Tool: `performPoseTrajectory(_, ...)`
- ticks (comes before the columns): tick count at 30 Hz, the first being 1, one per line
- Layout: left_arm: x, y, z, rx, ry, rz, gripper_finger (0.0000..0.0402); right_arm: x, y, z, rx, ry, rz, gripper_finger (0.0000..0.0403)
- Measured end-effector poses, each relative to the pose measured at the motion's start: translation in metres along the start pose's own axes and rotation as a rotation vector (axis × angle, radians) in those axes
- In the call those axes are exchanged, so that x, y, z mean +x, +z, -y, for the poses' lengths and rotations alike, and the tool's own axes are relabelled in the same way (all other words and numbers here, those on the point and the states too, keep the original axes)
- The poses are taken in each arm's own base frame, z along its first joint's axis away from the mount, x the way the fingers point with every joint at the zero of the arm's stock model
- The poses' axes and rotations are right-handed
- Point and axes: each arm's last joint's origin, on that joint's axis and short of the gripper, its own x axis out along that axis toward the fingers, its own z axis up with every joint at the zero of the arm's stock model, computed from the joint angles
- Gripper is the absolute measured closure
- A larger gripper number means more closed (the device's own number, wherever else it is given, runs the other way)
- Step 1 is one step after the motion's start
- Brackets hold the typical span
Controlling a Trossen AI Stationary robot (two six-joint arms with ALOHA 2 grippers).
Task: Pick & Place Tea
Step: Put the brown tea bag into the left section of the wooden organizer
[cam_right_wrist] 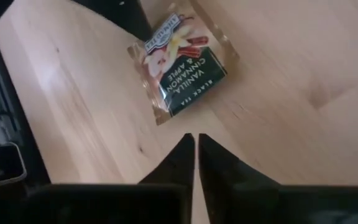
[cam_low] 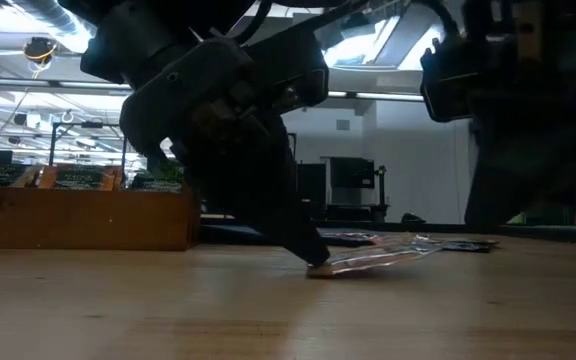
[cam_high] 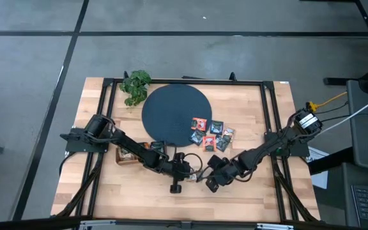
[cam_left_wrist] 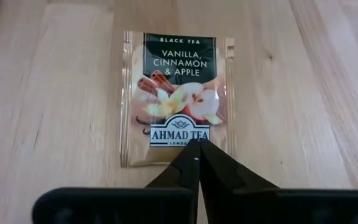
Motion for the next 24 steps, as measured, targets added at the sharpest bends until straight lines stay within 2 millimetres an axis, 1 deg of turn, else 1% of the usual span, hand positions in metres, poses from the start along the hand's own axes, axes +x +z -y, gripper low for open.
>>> performPoseTrajectory(4, 0.000, -0.001, 0.000, 0.010, 0.002, -0.008, 0.0399, 0.000, 0.000, 0.000, 0.028, 0.002, -0.011, 0.0331)
performPoseTrajectory(8, 0.000, -0.001, 0.000, 0.012, 0.004, -0.010, 0.0399, 0.000, 0.002, -0.004, 0.046, 0.048, 0.002, 0.0266)
performPoseTrajectory(12, 0.000, -0.001, 0.000, 0.012, 0.019, -0.004, 0.0399, 0.001, 0.006, -0.002, 0.093, 0.039, 0.006, 0.0198)
performPoseTrajectory(15, 0.000, -0.001, 0.000, 0.012, 0.017, 0.001, 0.0399, 0.002, 0.011, 0.000, 0.101, 0.034, 0.014, 0.0160)
performPoseTrajectory(17, 0.000, -0.001, 0.000, 0.011, 0.019, 0.004, 0.0399, 0.002, 0.014, 0.001, 0.100, 0.033, 0.020, 0.0148)
performPoseTrajectory(19, 0.000, -0.001, 0.000, 0.011, 0.018, 0.004, 0.0399, 0.003, 0.016, 0.002, 0.100, 0.031, 0.019, 0.0145)
performPoseTrajectory(24, 0.000, -0.001, 0.000, 0.011, 0.018, 0.006, 0.0399, 0.007, 0.013, 0.012, 0.118, 0.075, 0.034, 0.0161)
